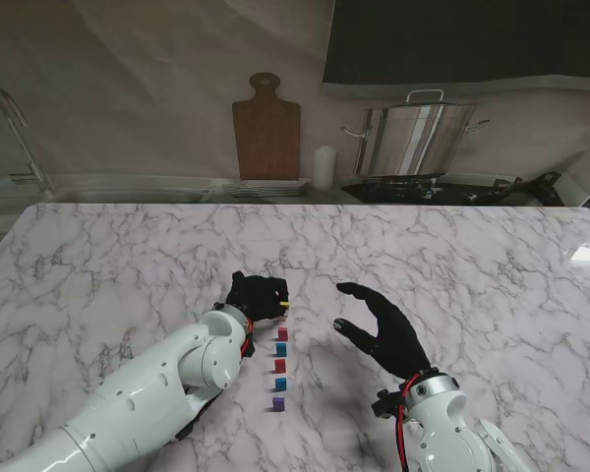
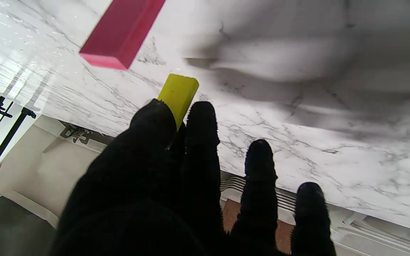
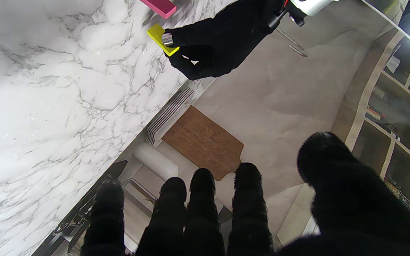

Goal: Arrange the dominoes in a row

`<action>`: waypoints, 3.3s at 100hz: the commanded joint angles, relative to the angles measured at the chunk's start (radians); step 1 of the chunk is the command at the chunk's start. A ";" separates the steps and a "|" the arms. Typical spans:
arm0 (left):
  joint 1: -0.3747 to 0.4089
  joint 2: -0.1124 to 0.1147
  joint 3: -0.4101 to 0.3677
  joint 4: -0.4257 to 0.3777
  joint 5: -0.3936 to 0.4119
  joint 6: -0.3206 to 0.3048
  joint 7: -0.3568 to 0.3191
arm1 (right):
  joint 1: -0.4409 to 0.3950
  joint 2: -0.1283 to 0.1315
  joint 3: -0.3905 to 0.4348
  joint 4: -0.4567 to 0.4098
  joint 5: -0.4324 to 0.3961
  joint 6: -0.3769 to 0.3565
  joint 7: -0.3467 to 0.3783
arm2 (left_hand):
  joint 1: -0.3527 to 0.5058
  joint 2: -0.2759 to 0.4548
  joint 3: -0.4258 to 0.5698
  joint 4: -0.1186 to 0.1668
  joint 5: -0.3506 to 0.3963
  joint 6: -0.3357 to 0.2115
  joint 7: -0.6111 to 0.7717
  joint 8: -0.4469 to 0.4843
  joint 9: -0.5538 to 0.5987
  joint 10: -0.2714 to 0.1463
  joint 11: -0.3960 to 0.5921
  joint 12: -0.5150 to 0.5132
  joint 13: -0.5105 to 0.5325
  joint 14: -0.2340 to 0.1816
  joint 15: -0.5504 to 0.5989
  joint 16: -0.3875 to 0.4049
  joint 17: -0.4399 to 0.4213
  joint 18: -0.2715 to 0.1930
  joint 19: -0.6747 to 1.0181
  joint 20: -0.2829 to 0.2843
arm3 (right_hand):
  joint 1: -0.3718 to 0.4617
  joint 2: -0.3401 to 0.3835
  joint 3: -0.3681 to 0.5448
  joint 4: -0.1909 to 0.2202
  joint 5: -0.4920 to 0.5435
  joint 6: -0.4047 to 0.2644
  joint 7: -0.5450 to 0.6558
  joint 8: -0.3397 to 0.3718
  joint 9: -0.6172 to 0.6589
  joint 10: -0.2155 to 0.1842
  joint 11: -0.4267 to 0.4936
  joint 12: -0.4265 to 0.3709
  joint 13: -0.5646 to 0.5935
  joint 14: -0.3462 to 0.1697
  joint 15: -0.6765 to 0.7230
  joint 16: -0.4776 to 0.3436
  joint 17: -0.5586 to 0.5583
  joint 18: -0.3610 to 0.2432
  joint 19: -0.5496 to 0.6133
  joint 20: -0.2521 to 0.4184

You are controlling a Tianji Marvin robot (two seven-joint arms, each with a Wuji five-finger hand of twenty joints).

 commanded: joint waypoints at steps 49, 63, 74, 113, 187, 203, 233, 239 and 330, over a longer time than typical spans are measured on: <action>-0.002 -0.005 0.014 0.005 -0.011 -0.004 -0.029 | -0.001 -0.001 -0.001 0.005 0.000 0.005 0.001 | 0.053 0.051 -0.003 0.025 -0.001 -0.022 0.066 -0.007 0.052 -0.018 -0.034 -0.041 0.016 -0.028 0.018 -0.005 -0.009 -0.004 0.042 0.000 | 0.029 0.013 0.015 0.022 -0.018 -0.009 0.013 0.014 -0.006 -0.007 0.015 0.008 0.019 -0.003 0.008 0.005 -0.002 -0.002 0.008 0.014; 0.002 -0.003 0.014 0.005 -0.006 -0.006 -0.029 | 0.000 -0.001 -0.001 0.005 0.000 0.005 0.001 | 0.052 0.048 -0.002 0.025 0.001 -0.024 0.066 -0.008 0.052 -0.019 -0.036 -0.042 0.013 -0.024 0.018 -0.005 -0.010 -0.003 0.043 -0.003 | 0.030 0.013 0.015 0.022 -0.018 -0.010 0.013 0.014 -0.007 -0.002 0.015 0.008 0.019 -0.003 0.008 0.005 -0.002 -0.003 0.008 0.014; 0.004 -0.002 0.015 0.003 -0.001 -0.002 -0.031 | 0.000 -0.001 -0.002 0.006 0.000 0.005 0.002 | 0.053 0.045 0.000 0.025 0.003 -0.024 0.065 -0.009 0.053 -0.018 -0.036 -0.040 0.012 -0.019 0.019 -0.005 -0.010 -0.003 0.045 -0.005 | 0.030 0.013 0.015 0.022 -0.018 -0.010 0.013 0.014 -0.006 -0.002 0.015 0.008 0.019 -0.003 0.008 0.005 -0.002 -0.002 0.008 0.014; 0.005 0.004 0.018 0.004 0.020 -0.005 -0.030 | 0.000 -0.001 -0.003 0.005 -0.001 0.004 0.002 | 0.052 0.044 0.001 0.025 -0.002 -0.034 0.062 -0.009 0.040 -0.020 -0.034 -0.027 0.001 0.000 0.016 -0.003 -0.012 -0.001 0.043 -0.011 | 0.029 0.013 0.015 0.022 -0.018 -0.010 0.013 0.014 -0.007 -0.003 0.014 0.008 0.020 -0.003 0.009 0.005 -0.002 -0.003 0.008 0.014; 0.017 0.021 0.008 -0.024 0.038 0.002 -0.069 | 0.003 -0.001 -0.005 0.008 -0.002 0.004 0.001 | 0.040 0.035 -0.012 0.030 -0.012 -0.016 -0.084 -0.005 -0.031 -0.005 -0.027 0.041 -0.057 0.038 -0.027 -0.004 -0.014 0.003 -0.022 -0.034 | 0.030 0.012 0.016 0.022 -0.019 -0.010 0.012 0.014 -0.007 -0.003 0.014 0.008 0.021 -0.004 0.009 0.005 -0.002 -0.003 0.008 0.014; 0.017 0.022 0.006 -0.026 0.039 -0.001 -0.072 | 0.003 -0.001 -0.005 0.008 -0.001 0.004 0.002 | 0.038 0.033 -0.014 0.030 -0.006 -0.023 -0.096 0.001 -0.063 0.006 -0.009 0.064 -0.073 0.047 -0.034 -0.003 -0.015 0.005 -0.038 -0.034 | 0.030 0.011 0.016 0.022 -0.019 -0.010 0.012 0.014 -0.007 -0.001 0.014 0.008 0.021 -0.003 0.009 0.005 -0.002 -0.002 0.008 0.014; 0.017 0.025 0.003 -0.025 0.038 -0.009 -0.079 | 0.004 -0.001 -0.006 0.009 -0.002 0.003 0.002 | 0.035 0.031 -0.016 0.031 0.008 -0.036 -0.118 0.000 -0.123 0.019 0.057 0.081 -0.089 0.055 -0.037 0.004 -0.017 0.008 -0.070 -0.026 | 0.030 0.011 0.017 0.022 -0.019 -0.010 0.012 0.014 -0.007 -0.002 0.014 0.008 0.020 -0.002 0.009 0.005 -0.002 -0.002 0.008 0.014; 0.017 0.025 0.003 -0.025 0.039 -0.010 -0.079 | 0.004 -0.001 -0.007 0.009 -0.002 0.003 0.001 | 0.034 0.032 -0.016 0.031 0.018 -0.040 -0.108 0.009 -0.124 0.018 0.069 0.088 -0.092 0.058 -0.037 0.005 -0.017 0.009 -0.078 -0.025 | 0.030 0.011 0.017 0.022 -0.019 -0.010 0.012 0.014 -0.007 -0.002 0.014 0.008 0.020 -0.003 0.008 0.005 -0.002 -0.002 0.008 0.014; 0.009 0.015 0.009 0.001 0.041 -0.032 -0.042 | 0.003 -0.001 -0.005 0.008 0.000 0.003 0.001 | 0.008 0.006 0.008 0.024 0.047 -0.063 0.054 -0.017 -0.138 0.000 0.120 0.139 -0.098 0.054 -0.017 0.021 -0.017 0.013 -0.097 0.022 | 0.030 0.011 0.017 0.021 -0.019 -0.010 0.012 0.014 -0.007 -0.002 0.015 0.008 0.019 -0.003 0.008 0.005 -0.002 -0.003 0.008 0.014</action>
